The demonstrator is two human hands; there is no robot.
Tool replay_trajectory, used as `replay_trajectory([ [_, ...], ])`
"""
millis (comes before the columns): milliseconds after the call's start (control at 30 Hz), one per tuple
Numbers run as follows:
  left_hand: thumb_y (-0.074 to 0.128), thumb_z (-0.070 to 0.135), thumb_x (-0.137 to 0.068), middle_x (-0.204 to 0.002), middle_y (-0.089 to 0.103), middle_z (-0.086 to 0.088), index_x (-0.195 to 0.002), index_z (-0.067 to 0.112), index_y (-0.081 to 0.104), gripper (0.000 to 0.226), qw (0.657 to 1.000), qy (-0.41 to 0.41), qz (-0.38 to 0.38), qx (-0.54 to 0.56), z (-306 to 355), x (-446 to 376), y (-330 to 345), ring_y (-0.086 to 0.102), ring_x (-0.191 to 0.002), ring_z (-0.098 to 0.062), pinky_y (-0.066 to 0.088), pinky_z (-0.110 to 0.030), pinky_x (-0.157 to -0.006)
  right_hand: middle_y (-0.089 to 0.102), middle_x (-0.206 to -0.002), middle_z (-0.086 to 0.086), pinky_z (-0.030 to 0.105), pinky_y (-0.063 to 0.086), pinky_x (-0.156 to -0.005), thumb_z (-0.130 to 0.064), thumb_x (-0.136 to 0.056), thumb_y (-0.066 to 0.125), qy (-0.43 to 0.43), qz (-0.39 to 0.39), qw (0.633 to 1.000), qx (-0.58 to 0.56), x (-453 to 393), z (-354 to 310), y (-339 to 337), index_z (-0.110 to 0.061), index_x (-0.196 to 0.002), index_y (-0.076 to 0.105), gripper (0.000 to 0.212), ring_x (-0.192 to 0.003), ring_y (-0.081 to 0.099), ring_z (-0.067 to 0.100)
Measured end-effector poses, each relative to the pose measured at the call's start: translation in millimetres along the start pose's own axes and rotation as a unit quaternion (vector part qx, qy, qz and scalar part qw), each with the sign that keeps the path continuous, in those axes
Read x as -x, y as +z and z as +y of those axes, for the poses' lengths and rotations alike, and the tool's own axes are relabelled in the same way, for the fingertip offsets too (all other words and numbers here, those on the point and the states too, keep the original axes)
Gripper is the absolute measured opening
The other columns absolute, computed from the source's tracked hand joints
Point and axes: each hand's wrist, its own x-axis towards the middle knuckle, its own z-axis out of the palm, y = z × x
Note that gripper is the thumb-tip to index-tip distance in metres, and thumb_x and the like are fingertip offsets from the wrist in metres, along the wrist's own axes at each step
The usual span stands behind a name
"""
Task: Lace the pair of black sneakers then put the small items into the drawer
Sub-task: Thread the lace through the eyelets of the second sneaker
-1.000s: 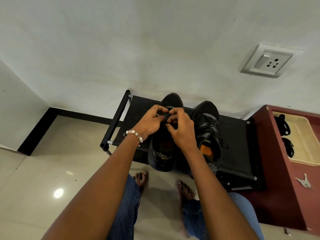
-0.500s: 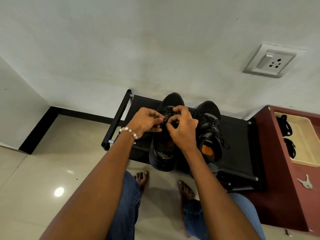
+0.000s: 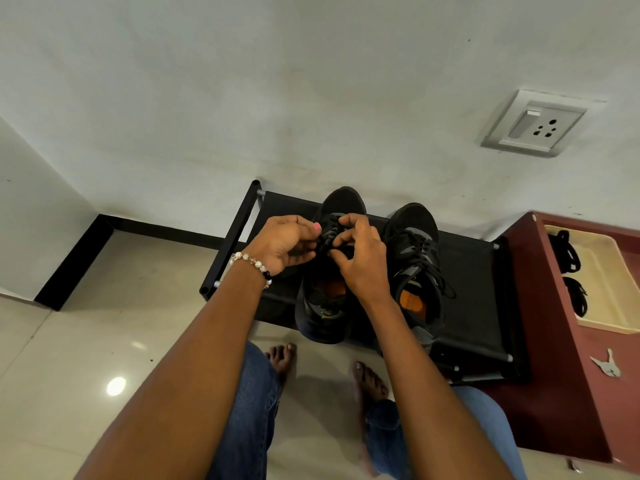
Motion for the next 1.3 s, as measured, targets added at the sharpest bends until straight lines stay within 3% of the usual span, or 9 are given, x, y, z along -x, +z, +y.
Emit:
replay_trajectory([
  [200,0.055,0.018,-0.097,-0.078,0.068,-0.001,-0.084,0.015,0.057,0.014,0.984,0.041,0.003,0.174,10,3,2,0.067,-0.075,-0.018,0.056,-0.037,-0.076,0.063,-0.088,0.000,0.007,0.037,-0.078,0.001,-0.079,0.072,0.014,-0.011,1.000,-0.015,-1,1,-2,-0.015,-0.117,0.054,0.045,-0.094,0.046,0.006],
  [367,0.053,0.016,-0.098,-0.063,0.051,-0.001,-0.085,0.015,0.057,0.013,0.960,0.105,0.034,0.259,12,-2,13,0.041,-0.044,-0.009,0.046,-0.025,-0.052,0.060,-0.088,-0.006,0.037,0.045,-0.089,0.000,-0.078,0.070,0.005,0.001,1.000,0.019,2,2,2,-0.018,-0.114,0.059,0.041,-0.096,0.047,0.011],
  [467,0.055,0.015,-0.098,-0.067,0.057,0.002,-0.093,0.016,0.064,0.010,0.973,0.204,0.102,-0.028,9,-6,12,0.050,-0.052,-0.004,0.044,-0.022,-0.055,0.058,-0.102,-0.004,0.041,0.038,-0.086,-0.005,-0.075,0.074,0.000,0.053,0.995,0.089,8,0,2,-0.020,-0.109,0.061,0.039,-0.105,0.045,0.017],
  [600,0.053,0.010,-0.097,-0.099,0.072,-0.006,-0.103,0.007,0.073,0.021,0.835,0.318,0.085,-0.441,19,-1,11,0.065,-0.096,-0.016,0.043,-0.016,-0.089,0.051,-0.099,0.005,0.032,0.035,-0.074,-0.023,-0.071,0.083,0.035,0.146,0.976,0.160,16,-5,-6,-0.014,-0.096,0.058,0.036,-0.092,0.044,0.020],
  [733,0.055,0.016,-0.096,-0.110,0.070,-0.010,-0.106,0.013,0.073,0.021,0.688,0.220,-0.015,-0.691,28,3,6,0.059,-0.109,-0.028,0.040,-0.036,-0.103,0.062,-0.098,0.010,0.030,0.040,-0.067,-0.040,-0.090,0.065,0.141,0.037,0.965,0.217,26,-15,-11,-0.005,-0.099,0.058,0.037,-0.090,0.060,0.028],
  [767,0.056,0.016,-0.095,-0.109,0.070,-0.010,-0.105,0.013,0.074,0.020,0.680,0.205,-0.016,-0.703,29,4,2,0.059,-0.110,-0.029,0.041,-0.038,-0.102,0.063,-0.100,0.012,0.031,0.040,-0.067,-0.043,-0.093,0.061,0.167,0.011,0.955,0.245,28,-18,-12,-0.004,-0.103,0.058,0.040,-0.093,0.062,0.030],
  [1067,0.069,0.007,-0.084,-0.080,0.071,0.001,-0.083,0.011,0.076,0.008,0.911,0.210,0.115,-0.337,73,29,0,0.061,-0.076,-0.006,0.046,-0.017,-0.073,0.062,-0.092,0.013,0.031,0.036,-0.064,-0.032,-0.102,0.047,0.179,-0.087,0.937,0.287,27,-28,-20,-0.002,-0.097,0.061,0.034,-0.091,0.062,0.033],
  [1200,0.074,0.001,-0.075,-0.075,0.074,-0.002,-0.076,0.012,0.076,0.011,0.939,0.236,0.114,-0.222,108,48,13,0.070,-0.076,-0.008,0.051,-0.020,-0.072,0.043,-0.067,0.002,0.032,0.037,-0.060,-0.021,-0.103,0.045,0.192,-0.106,0.935,0.280,24,-29,-23,-0.007,-0.073,0.049,0.033,-0.075,0.058,0.031],
  [1300,0.074,0.000,-0.078,-0.083,0.074,-0.008,-0.084,0.007,0.074,0.009,0.948,0.265,0.104,-0.142,140,69,24,0.066,-0.059,-0.002,0.046,-0.013,-0.054,0.051,-0.075,0.005,0.031,0.036,-0.061,-0.018,-0.102,0.045,0.176,-0.126,0.933,0.287,25,-34,-26,-0.007,-0.076,0.050,0.029,-0.077,0.058,0.030],
])
